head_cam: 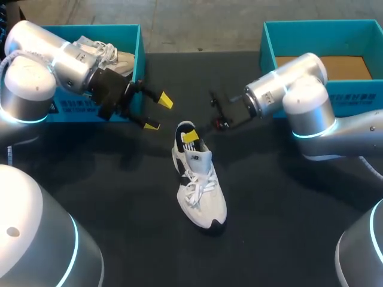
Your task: Take the shoe out of the shoebox, open the shoe tongue, remove and reinsert the insole, then place the shoe into the shoebox
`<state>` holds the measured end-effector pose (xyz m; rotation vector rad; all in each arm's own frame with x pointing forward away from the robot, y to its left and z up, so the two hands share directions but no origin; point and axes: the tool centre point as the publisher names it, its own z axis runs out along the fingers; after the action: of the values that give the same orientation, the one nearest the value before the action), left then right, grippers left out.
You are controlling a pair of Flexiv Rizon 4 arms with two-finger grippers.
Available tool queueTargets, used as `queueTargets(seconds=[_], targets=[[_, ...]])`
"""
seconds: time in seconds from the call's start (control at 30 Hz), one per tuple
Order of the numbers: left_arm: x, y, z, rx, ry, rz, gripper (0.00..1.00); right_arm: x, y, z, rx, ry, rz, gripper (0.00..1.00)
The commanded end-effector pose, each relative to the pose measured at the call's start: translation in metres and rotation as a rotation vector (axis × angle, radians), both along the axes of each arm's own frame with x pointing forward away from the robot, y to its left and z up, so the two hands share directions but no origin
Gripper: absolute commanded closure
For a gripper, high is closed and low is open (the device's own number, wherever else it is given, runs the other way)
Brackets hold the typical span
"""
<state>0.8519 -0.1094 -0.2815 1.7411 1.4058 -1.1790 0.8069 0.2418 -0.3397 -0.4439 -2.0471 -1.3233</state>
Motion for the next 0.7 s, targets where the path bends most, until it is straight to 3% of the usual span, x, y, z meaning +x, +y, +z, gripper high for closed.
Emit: queueTargets(seconds=[0.03, 0.47, 0.53, 0.7], targets=[[-0.002, -0.001, 0.000, 0.000, -0.003, 0.003, 0.00, -0.009, 0.001, -0.007, -0.008, 0.018, -0.005, 1.00], [-0.002, -0.002, -0.001, -0.003, -0.001, -0.007, 0.00, -0.021, 0.004, -0.014, -0.030, 0.047, -0.002, 1.00], [-0.002, -0.002, -0.001, -0.004, -0.001, -0.008, 0.00, -0.021, 0.004, -0.010, -0.034, 0.036, -0.009, 0.76], [-0.003, 0.000, -0.001, -0.007, 0.000, -0.009, 0.00, -0.017, 0.005, -0.001, -0.045, -0.002, -0.024, 0.69]])
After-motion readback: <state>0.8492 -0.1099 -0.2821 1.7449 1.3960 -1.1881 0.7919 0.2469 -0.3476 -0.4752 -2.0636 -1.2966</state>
